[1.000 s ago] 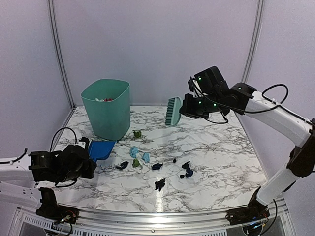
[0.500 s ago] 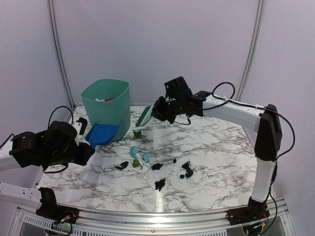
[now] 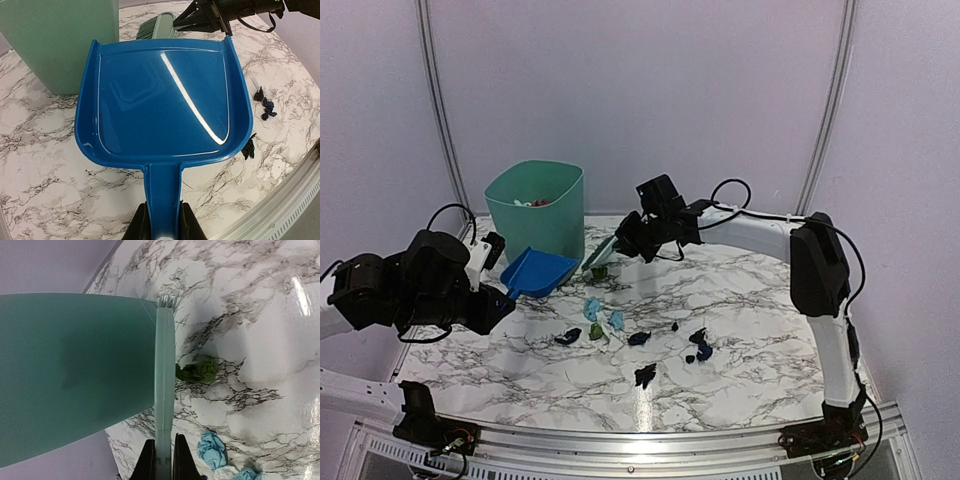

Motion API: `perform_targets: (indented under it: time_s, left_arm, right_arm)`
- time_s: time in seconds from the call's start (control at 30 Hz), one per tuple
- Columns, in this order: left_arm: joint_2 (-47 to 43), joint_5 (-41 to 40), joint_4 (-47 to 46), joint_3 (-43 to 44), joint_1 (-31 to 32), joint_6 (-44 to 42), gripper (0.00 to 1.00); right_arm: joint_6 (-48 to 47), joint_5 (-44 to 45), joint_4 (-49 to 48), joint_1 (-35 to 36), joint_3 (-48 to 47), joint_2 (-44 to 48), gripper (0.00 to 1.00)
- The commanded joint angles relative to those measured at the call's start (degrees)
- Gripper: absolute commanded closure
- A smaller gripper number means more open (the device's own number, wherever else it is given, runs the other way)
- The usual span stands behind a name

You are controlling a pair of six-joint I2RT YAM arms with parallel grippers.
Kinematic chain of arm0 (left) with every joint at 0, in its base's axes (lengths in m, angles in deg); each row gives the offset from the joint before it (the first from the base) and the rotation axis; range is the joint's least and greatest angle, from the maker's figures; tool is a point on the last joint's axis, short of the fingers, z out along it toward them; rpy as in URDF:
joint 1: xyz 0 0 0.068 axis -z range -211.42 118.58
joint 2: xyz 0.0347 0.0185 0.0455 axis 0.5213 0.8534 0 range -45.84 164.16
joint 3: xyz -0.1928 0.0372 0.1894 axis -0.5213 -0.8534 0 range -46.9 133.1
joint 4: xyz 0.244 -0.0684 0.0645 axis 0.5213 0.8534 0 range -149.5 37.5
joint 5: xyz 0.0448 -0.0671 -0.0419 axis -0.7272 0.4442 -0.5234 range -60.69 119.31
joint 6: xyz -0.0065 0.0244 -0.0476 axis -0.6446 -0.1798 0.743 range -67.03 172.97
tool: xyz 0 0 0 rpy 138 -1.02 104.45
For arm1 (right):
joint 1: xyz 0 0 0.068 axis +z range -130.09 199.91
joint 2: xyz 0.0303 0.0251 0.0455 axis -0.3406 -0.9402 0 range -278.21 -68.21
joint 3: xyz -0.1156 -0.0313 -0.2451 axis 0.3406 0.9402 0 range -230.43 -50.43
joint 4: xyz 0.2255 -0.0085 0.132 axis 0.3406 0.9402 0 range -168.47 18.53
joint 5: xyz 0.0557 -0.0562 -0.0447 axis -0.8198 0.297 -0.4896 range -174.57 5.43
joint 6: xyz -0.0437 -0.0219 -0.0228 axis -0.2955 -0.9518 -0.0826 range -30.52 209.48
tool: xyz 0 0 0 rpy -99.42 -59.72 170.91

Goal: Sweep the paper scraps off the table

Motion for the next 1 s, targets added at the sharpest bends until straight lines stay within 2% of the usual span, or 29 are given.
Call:
perform_targets:
  time_s: [0.0,0.3,0.6,0.77,0.97]
  left_arm:
    - [0.1,1.4,2.3,1.2,0.2,-1.6,0.98]
    - [0.4,2.9,2.3,0.0,0.2,-1.4,1.00]
    - [5.3,6.8,0.6,0.1,0.3,-3.8,1.00]
    - [8.2,10.3,-3.7,-0.8,0.3,-6.8,1.00]
    - [9.5,13.5,-3.9,-0.1,1.1,-7.3,1.00]
  right_arm:
    - [-0.7,-1.0,2.6,-1.0,0.3,1.0,1.00]
    - [-3.9,0.1,2.7,-2.4,18.3,14.6,1.00]
    - [-6.5,2.7,9.5,-2.5,32.9,31.5,1.00]
    - [-12.6,2.4,14.3,-2.6,34.3,38.3,1.00]
    - [-27.9,5.4,15.4,-2.8,27.6,42.0,1.00]
